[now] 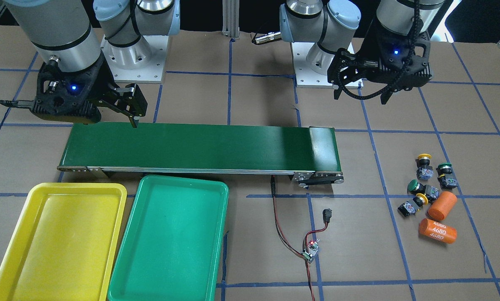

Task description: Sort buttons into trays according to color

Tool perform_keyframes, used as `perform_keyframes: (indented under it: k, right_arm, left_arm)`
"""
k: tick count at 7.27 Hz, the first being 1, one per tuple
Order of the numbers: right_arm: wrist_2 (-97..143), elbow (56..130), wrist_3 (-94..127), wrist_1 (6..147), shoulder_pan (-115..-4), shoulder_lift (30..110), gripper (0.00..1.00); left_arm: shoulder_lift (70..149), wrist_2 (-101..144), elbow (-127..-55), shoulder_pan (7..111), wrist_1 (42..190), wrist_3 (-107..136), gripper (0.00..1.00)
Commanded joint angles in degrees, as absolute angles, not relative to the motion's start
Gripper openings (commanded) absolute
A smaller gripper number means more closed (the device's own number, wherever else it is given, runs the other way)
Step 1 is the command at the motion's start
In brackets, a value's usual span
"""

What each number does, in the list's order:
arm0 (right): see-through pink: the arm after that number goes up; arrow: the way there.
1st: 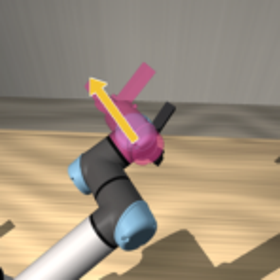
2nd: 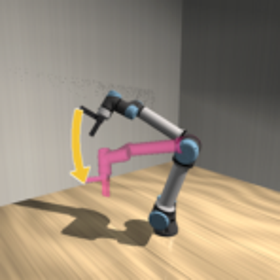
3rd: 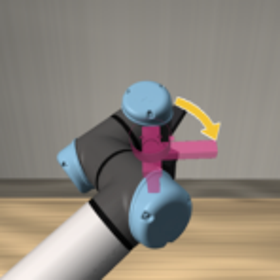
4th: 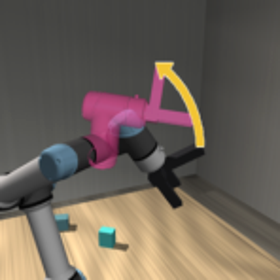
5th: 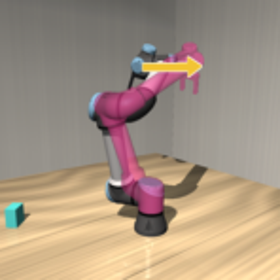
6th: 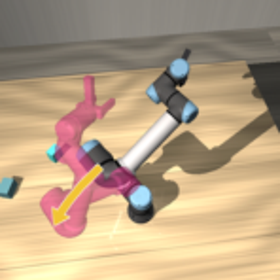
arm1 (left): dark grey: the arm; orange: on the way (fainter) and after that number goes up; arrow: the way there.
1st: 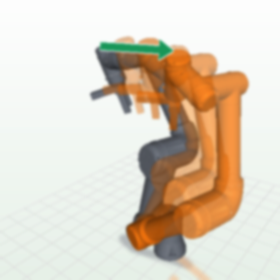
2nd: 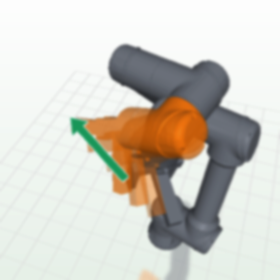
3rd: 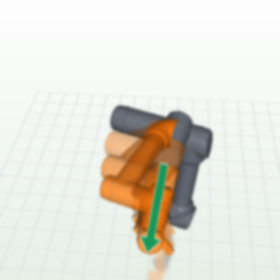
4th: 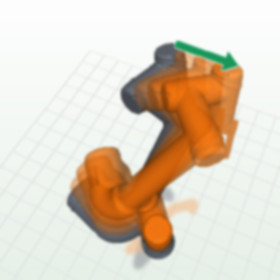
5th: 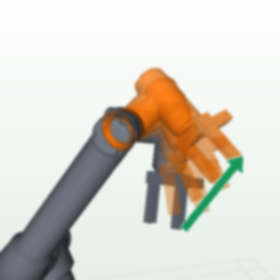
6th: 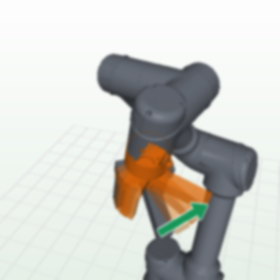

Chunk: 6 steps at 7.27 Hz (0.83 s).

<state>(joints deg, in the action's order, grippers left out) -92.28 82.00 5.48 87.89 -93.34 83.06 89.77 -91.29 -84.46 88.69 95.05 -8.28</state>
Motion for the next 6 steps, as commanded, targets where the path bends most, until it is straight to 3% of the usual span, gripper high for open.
perform_keyframes:
  k: [1, 3, 6]
  right_arm:
    - [-92.3, 82.0, 5.4, 87.9, -93.3, 83.1, 1.00]
    - [-92.3, 82.0, 5.4, 87.9, -93.3, 83.1, 1.00]
    - [-92.3, 82.1, 5.4, 87.9, -93.3, 83.1, 1.00]
  left_arm:
    - [89.5, -91.4, -84.5, 88.2, 95.1, -7.6, 1.00]
    - [89.9, -94.1, -85.2, 85.1, 95.4, -8.7, 1.00]
    - [100.5, -94.2, -85.6, 71.7, 87.8, -24.9, 1.00]
